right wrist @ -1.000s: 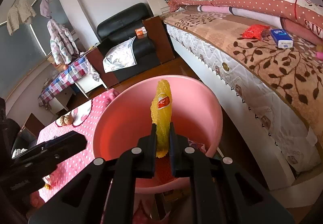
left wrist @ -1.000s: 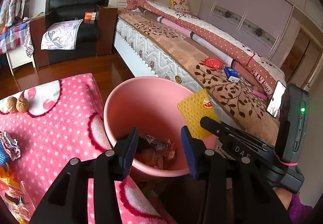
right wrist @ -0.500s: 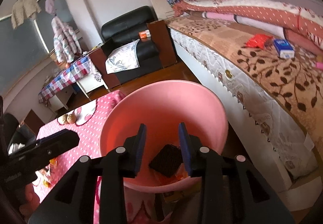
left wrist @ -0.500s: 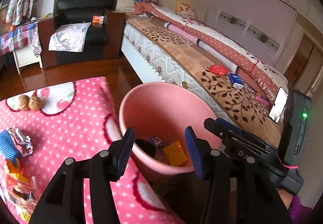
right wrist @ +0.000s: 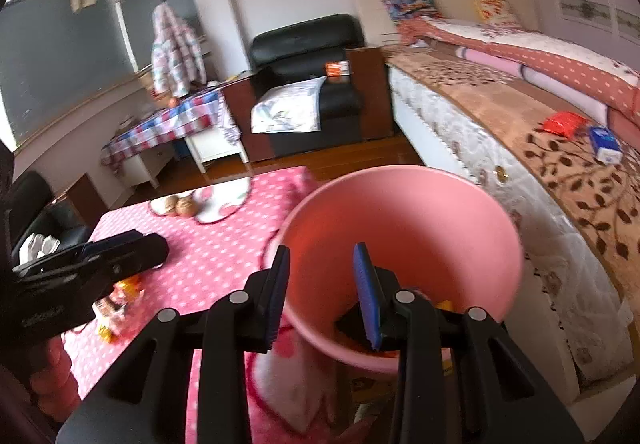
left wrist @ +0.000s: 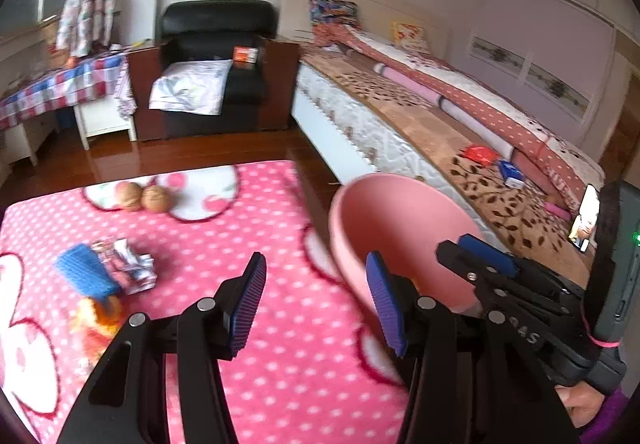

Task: Collect trash
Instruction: 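Move both tools back to the table and grasp the yellow snack wrapper with the left tool, then grasp the crumpled foil wrapper with the right tool while the left tool holds its wrapper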

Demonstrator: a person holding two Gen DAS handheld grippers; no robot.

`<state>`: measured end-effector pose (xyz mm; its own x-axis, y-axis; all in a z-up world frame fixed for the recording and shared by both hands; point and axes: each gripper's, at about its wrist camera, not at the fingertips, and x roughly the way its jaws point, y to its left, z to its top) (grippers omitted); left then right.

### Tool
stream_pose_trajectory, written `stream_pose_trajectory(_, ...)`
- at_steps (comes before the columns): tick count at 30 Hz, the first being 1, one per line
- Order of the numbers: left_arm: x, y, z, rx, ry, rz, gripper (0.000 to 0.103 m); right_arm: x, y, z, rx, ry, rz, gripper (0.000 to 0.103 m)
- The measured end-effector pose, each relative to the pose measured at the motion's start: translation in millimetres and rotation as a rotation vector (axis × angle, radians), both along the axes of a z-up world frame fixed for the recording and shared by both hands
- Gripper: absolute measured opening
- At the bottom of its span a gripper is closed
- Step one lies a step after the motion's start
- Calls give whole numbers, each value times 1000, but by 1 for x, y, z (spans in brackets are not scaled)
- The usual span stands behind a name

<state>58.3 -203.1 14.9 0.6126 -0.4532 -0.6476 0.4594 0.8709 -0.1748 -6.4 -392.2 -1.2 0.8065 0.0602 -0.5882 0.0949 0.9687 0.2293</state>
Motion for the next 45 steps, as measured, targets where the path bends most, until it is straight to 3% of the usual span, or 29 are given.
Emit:
stream_pose_trajectory(8,15,68,-4,37,10,153,49,8,30,-5,25,40,100,33)
stream_pose_trajectory(10,24,93,-6,32,40,191,38,12,36,-7,36,48,127,34)
stream_pose_trajectory(15,47,145,-5,23,102,284,34,21,51,-11,34,62,178,33)
stream_pose_trajectory(19,60,168,-13,15,196,343,34,31,58,-16,45,83,199,33)
stream_pose_trajectory(23,78,169,-24,-9,321,358,34,41,64,-19,59,92,219,33)
stream_pose_trajectory(28,100,158,-39,63,430,379,30,53,70,-21,70,96,253,33)
stream_pose_trajectory(31,106,157,-49,59,490,391,28,59,73,-24,78,98,274,33)
stream_pose_trajectory(36,113,154,-60,75,535,406,28,69,81,-25,96,95,315,33)
stream_pose_trajectory(42,116,157,-64,61,560,407,8,81,93,-25,108,92,357,33)
stream_pose_trajectory(45,114,164,-63,22,564,423,4,84,101,-24,107,95,379,33)
